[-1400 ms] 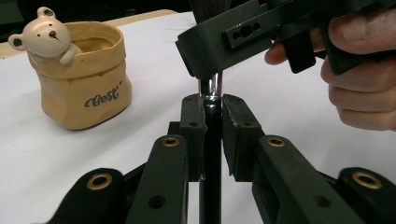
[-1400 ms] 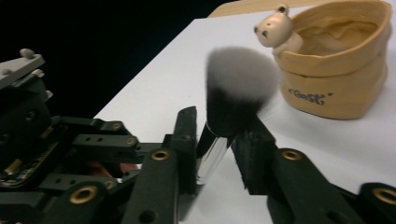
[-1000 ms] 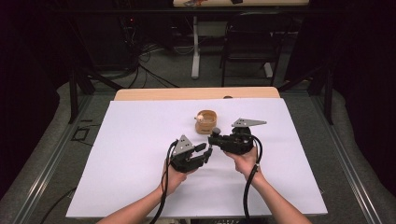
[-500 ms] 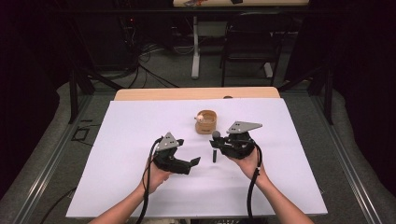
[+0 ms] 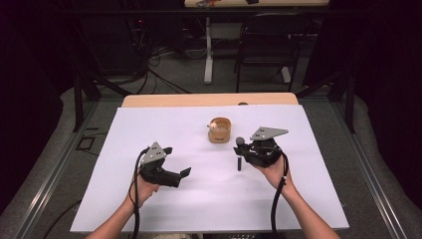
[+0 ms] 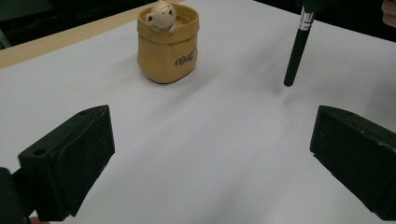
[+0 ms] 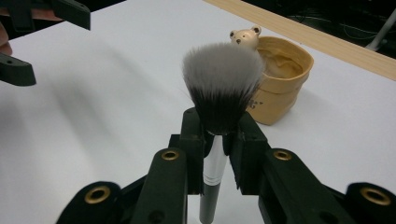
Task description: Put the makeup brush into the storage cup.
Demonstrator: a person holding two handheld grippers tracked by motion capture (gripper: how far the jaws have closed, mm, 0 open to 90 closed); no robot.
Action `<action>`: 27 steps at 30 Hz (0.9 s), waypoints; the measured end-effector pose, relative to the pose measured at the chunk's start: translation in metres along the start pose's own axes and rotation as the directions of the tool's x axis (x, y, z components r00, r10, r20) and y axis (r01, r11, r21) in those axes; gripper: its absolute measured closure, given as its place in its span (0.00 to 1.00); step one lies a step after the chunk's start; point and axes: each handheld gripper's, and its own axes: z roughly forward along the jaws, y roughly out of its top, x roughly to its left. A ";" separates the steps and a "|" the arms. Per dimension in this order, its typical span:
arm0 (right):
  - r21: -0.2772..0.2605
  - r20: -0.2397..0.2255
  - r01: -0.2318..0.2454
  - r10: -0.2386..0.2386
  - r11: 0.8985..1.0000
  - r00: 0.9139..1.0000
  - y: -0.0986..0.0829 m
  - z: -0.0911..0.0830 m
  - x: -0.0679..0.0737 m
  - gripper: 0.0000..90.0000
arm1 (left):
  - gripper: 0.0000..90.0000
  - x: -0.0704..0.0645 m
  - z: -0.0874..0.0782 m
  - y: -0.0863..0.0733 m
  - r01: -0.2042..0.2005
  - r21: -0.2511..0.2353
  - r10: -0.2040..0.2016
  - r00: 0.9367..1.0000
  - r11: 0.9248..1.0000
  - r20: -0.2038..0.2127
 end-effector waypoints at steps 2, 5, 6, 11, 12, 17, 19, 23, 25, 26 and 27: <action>0.004 0.005 0.005 -0.005 1.000 1.000 0.000 -0.001 -0.001 0.85 | 0.00 0.003 -0.004 -0.004 -0.008 -0.019 0.008 1.000 1.000 -0.008; 0.015 0.012 0.010 -0.010 1.000 1.000 0.000 -0.002 -0.003 0.85 | 0.00 0.007 -0.009 -0.011 -0.019 -0.046 0.018 1.000 0.999 -0.019; 0.016 0.014 0.010 -0.010 1.000 1.000 0.000 -0.003 -0.004 0.85 | 0.00 0.009 -0.010 -0.013 -0.022 -0.056 0.021 1.000 0.998 -0.016; 0.025 0.028 0.005 -0.005 1.000 1.000 0.001 -0.006 -0.009 0.85 | 0.00 0.013 -0.017 -0.023 -0.044 -0.101 0.040 0.999 0.994 -0.037; 0.025 0.028 0.005 -0.005 1.000 1.000 0.001 -0.006 -0.009 0.85 | 0.00 0.014 -0.018 -0.024 -0.042 -0.106 0.039 0.999 0.993 -0.032; 0.031 0.037 -0.002 0.001 1.000 0.999 0.002 -0.008 -0.012 0.85 | 0.00 0.020 -0.027 -0.031 -0.035 -0.133 0.029 0.998 0.991 -0.049; 0.038 0.048 -0.004 0.002 0.999 0.999 0.004 -0.008 -0.015 0.85 | 0.00 0.022 -0.028 -0.034 -0.012 -0.137 0.006 0.999 0.991 -0.048; 0.038 0.054 -0.008 0.006 0.999 0.999 0.006 -0.009 -0.017 0.85 | 0.00 0.026 -0.029 -0.036 -0.010 -0.139 0.003 0.999 0.990 -0.054; 0.041 0.060 -0.010 0.007 0.999 0.998 0.008 -0.010 -0.019 0.85 | 0.00 0.026 -0.029 -0.037 -0.007 -0.139 -0.001 0.998 0.990 -0.057; 0.042 0.065 -0.011 0.009 0.999 0.998 0.008 -0.011 -0.020 0.85 | 0.00 0.027 -0.029 -0.037 -0.005 -0.142 -0.002 0.999 0.990 -0.051; 0.043 0.070 -0.014 0.011 0.999 0.998 0.010 -0.011 -0.021 0.85 | 0.00 0.027 -0.029 -0.037 -0.003 -0.143 -0.004 0.999 0.990 -0.054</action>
